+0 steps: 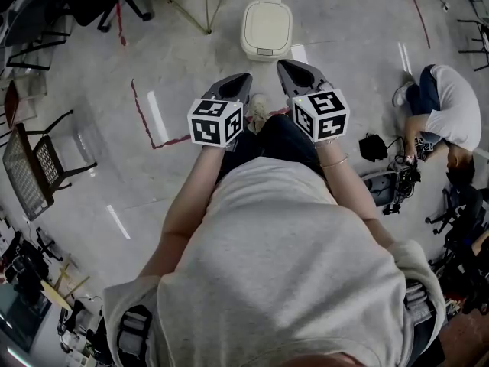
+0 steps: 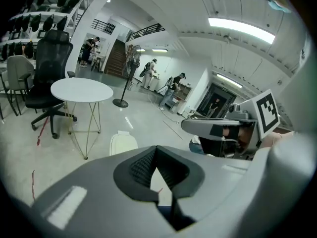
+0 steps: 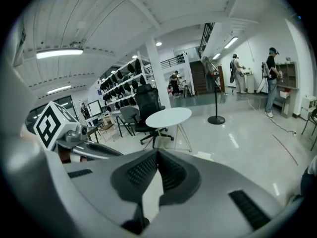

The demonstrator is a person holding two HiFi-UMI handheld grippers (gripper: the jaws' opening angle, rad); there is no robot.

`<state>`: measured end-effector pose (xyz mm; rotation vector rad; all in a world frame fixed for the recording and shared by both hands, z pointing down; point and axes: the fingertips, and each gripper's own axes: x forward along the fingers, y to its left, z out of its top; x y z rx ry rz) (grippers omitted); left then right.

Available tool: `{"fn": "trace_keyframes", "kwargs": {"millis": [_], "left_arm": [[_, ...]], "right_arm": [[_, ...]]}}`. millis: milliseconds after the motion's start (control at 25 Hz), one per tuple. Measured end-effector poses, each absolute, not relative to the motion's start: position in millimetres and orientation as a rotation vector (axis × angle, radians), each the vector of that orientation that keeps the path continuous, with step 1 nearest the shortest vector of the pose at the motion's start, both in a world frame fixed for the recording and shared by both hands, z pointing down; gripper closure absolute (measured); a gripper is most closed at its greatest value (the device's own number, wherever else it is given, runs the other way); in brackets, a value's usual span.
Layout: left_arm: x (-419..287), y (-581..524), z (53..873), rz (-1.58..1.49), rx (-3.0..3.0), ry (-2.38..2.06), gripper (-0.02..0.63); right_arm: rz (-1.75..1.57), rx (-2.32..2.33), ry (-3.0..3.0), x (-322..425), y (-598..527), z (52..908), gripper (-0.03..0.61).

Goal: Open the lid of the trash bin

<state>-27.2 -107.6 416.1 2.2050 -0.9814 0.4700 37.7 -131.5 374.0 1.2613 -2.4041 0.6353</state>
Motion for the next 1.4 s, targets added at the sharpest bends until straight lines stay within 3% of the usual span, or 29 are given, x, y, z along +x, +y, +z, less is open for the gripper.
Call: {"fn": "trace_keyframes", "kwargs": {"millis": [760, 1400], "left_arm": [[-16, -152, 472, 0.698, 2.179, -0.877, 0.609], [-37, -157, 598, 0.743, 2.072, -0.740, 0.609]], "right_arm": [[0.806, 1.279, -2.266, 68, -169, 434, 0.571], [0.991, 1.237, -2.084, 32, -152, 563, 0.571]]}}
